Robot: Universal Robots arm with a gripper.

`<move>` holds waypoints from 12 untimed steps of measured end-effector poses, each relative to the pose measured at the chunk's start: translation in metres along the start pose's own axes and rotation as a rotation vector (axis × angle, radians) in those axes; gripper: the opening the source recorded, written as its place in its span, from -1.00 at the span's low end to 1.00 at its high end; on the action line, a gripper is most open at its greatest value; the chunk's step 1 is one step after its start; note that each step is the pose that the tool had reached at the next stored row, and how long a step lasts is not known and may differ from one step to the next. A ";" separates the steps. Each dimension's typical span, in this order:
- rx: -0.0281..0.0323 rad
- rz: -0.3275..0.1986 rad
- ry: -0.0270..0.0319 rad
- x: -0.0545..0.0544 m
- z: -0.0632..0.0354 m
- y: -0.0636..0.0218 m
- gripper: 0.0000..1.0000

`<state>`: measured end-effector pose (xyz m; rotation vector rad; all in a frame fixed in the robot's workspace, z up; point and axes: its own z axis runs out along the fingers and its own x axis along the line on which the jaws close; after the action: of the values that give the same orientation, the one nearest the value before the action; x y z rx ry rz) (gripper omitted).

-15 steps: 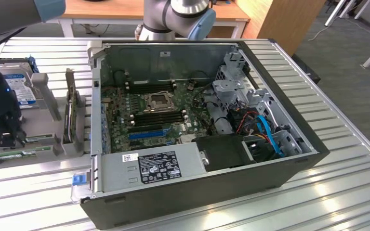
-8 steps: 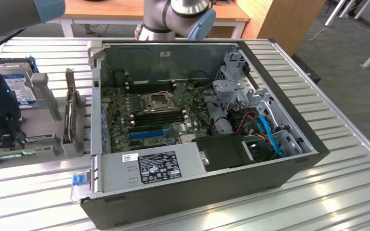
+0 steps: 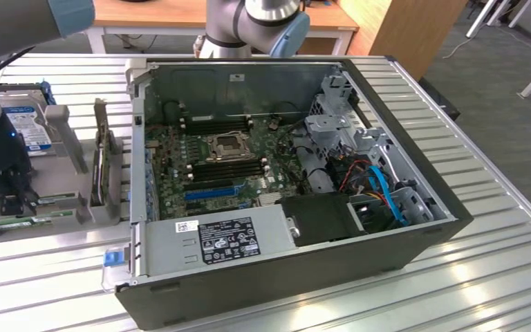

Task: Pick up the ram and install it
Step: 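Pick up the ram and move it above insertion slot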

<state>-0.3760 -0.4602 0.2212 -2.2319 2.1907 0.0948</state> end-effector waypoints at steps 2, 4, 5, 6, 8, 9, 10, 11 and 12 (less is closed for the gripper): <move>-0.0001 0.000 0.0000 0.000 0.0007 0.0000 -0.38; -0.0002 0.000 0.0001 0.000 0.0006 0.0000 -0.38; -0.0001 0.000 0.0001 0.000 0.0007 0.0000 -0.38; -0.0001 0.000 0.0000 0.000 0.0007 0.0000 -0.38; 0.0002 0.000 -0.0005 0.001 0.0009 -0.0002 -0.38; 0.0003 0.000 -0.0016 0.001 0.0009 -0.0002 -0.38; 0.0001 0.000 -0.0018 0.002 0.0007 -0.0001 -0.38; 0.0001 0.000 -0.0019 0.003 0.0006 0.0000 -0.38; 0.0000 0.000 -0.0019 0.004 0.0006 0.0000 -0.38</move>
<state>-0.3759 -0.4637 0.2204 -2.2310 2.1896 0.0969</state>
